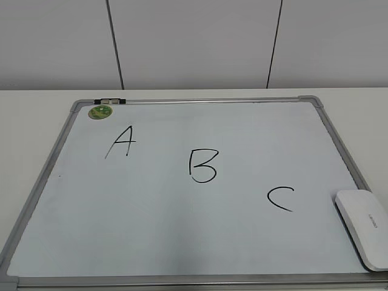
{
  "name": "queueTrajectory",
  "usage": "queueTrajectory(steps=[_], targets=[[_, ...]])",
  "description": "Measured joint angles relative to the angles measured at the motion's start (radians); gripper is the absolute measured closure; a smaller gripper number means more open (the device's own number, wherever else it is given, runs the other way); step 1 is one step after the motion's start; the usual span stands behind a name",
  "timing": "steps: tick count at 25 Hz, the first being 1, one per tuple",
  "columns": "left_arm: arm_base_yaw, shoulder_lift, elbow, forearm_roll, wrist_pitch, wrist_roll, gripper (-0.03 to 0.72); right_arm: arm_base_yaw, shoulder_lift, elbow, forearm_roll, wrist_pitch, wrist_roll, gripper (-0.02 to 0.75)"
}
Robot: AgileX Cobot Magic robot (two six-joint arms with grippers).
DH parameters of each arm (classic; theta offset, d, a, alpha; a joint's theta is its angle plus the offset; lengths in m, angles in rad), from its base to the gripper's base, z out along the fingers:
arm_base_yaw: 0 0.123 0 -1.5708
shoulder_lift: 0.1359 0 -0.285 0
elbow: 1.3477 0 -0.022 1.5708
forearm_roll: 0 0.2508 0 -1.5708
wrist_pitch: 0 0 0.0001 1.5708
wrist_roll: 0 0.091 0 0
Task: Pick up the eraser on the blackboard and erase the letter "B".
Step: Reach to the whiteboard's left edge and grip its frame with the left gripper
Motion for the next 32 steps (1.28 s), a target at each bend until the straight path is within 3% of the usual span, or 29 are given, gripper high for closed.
queueTrajectory(steps=[24,32], targets=[[0.0,0.009,-0.016,0.004,-0.005,0.0,0.106,0.0,0.0,0.0,0.0,0.0,0.0,0.151],[0.0,0.259,-0.143,0.004,-0.128,0.0,0.106,0.0,0.0,0.0,0.0,0.0,0.0,0.151]])
